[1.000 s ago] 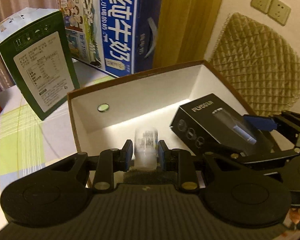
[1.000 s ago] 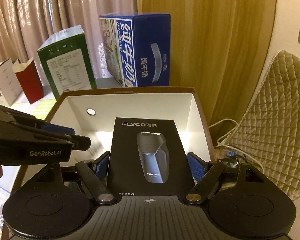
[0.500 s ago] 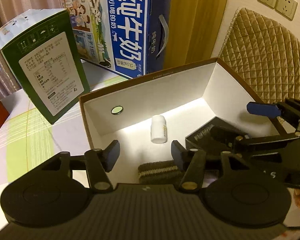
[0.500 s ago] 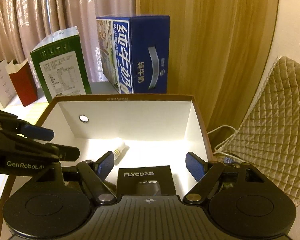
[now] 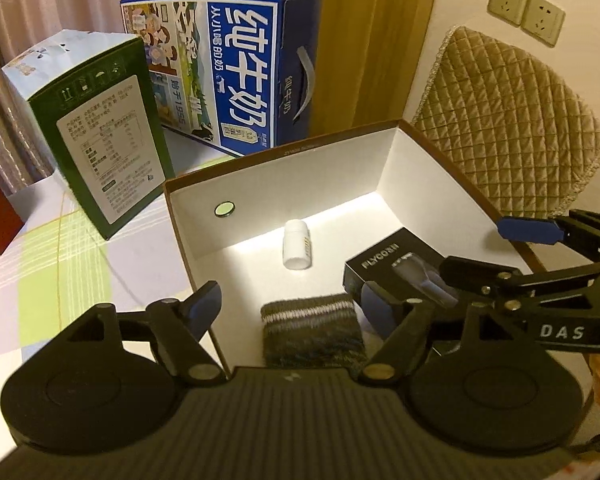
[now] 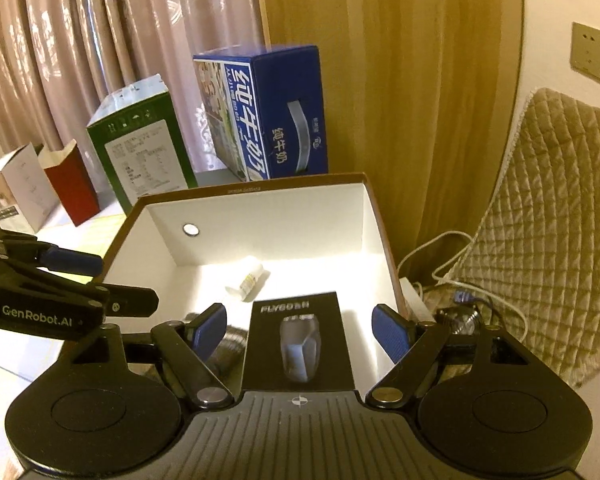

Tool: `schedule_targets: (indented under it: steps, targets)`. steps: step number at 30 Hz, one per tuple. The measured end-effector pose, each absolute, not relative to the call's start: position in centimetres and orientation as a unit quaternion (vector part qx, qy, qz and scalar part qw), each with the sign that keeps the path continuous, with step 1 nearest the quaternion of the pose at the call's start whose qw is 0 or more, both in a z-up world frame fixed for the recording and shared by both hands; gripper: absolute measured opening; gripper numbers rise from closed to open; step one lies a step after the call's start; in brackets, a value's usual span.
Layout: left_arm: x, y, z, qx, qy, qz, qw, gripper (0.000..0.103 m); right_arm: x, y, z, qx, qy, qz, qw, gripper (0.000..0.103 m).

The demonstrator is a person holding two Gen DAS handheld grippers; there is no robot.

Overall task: Organize objects
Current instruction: 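Release the pill bottle from the left tool while the right tool releases the FLYCO box, then withdraw both tools from the box toward the red packet and swabs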

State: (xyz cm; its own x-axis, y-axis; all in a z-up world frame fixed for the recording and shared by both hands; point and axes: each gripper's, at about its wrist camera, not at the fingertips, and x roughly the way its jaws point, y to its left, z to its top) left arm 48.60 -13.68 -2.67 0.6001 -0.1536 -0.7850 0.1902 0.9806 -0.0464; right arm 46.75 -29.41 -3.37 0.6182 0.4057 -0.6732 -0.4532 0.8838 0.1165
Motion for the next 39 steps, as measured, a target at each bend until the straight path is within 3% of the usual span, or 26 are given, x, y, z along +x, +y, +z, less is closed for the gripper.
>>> schedule_targets:
  steps: [8, 12, 22, 39]
  targets:
    - [44.4, -13.3, -0.7, -0.001, 0.427, -0.092, 0.899, 0.078, 43.0, -31.0, -1.8, -0.010, 0.373, 0.239, 0.896, 0.078]
    - [42.4, -13.1, 0.1, -0.009, 0.427, -0.089, 0.900, 0.079, 41.1, -31.4, -1.1, -0.005, 0.375, 0.240, 0.896, 0.087]
    - [37.2, -12.3, 1.7, -0.033, 0.425, -0.079, 0.901, 0.082, 37.0, -32.0, 0.0, 0.006, 0.378, 0.247, 0.892, 0.097]
    - [29.7, -10.7, 1.3, -0.050, 0.442, -0.066, 0.893, 0.083, 30.6, -31.7, 0.2, 0.015, 0.403, 0.248, 0.881, 0.099]
